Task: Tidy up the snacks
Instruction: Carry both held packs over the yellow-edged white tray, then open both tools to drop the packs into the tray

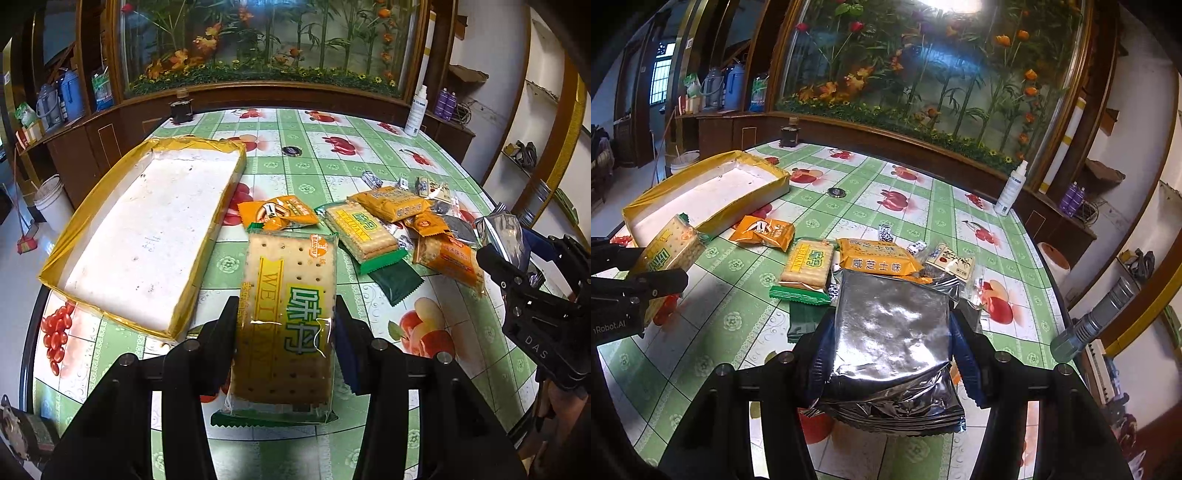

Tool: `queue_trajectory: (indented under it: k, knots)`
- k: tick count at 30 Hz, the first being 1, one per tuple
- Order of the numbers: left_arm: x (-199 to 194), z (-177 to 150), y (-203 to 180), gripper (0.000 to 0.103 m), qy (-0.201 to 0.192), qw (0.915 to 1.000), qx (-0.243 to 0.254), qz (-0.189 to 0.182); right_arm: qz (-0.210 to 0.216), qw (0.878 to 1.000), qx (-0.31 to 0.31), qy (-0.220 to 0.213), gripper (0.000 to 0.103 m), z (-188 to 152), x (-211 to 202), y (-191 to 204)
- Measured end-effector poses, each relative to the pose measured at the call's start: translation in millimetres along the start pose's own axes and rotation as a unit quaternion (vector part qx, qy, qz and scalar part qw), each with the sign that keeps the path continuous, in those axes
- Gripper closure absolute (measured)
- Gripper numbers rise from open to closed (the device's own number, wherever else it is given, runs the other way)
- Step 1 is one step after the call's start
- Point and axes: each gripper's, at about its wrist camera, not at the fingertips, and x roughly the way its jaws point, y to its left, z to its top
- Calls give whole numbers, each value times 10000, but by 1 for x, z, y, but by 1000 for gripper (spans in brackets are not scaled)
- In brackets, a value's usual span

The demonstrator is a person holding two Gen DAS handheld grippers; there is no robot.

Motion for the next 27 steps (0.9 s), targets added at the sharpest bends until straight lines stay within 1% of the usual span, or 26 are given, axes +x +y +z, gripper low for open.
queue_trajectory:
  k: [1,3,4,5,7,9,12,14,15,16,18,20,23,25,27]
  knots:
    - [-1,1,4,57,-25,10000,-29,25,38,10000,-18,2,43,2,2,2]
    - [-3,6,14,57,-88,9999,-83,101,269,9996,31,18,43,6,5,5]
    - [-4,10,22,57,-130,9996,-136,191,467,9989,73,30,43,9,8,7]
    - [-4,13,30,57,-160,9993,-197,268,890,9958,181,67,43,14,12,8]
    - [-3,25,54,57,-179,9979,-434,456,1745,9834,459,173,43,25,23,13]
    - [-1,37,77,57,-220,9957,-664,610,2371,9692,631,230,43,42,36,25]
    - [9,54,109,57,-222,9896,-953,1055,2890,9551,616,217,43,75,53,54]
    - [23,60,127,57,-105,9852,-1037,1362,3248,9432,665,219,43,98,68,76]
    - [33,61,137,57,22,9827,-1091,1496,3345,9396,682,233,43,113,78,89]
    - [43,60,146,57,129,9811,-1194,1518,3370,9387,679,250,43,122,86,98]
    - [59,56,159,57,323,9781,-1352,1547,3540,9318,694,394,43,145,111,122]
    - [71,53,164,57,418,9764,-1395,1594,3516,9325,618,546,43,160,134,146]
    - [82,51,167,57,497,9758,-1388,1618,3490,9327,454,793,43,170,164,178]
    - [88,49,169,57,574,9746,-1356,1686,3452,9336,341,903,43,169,178,193]
    - [93,48,171,57,653,9745,-1384,1643,3428,9337,241,1008,43,168,190,204]
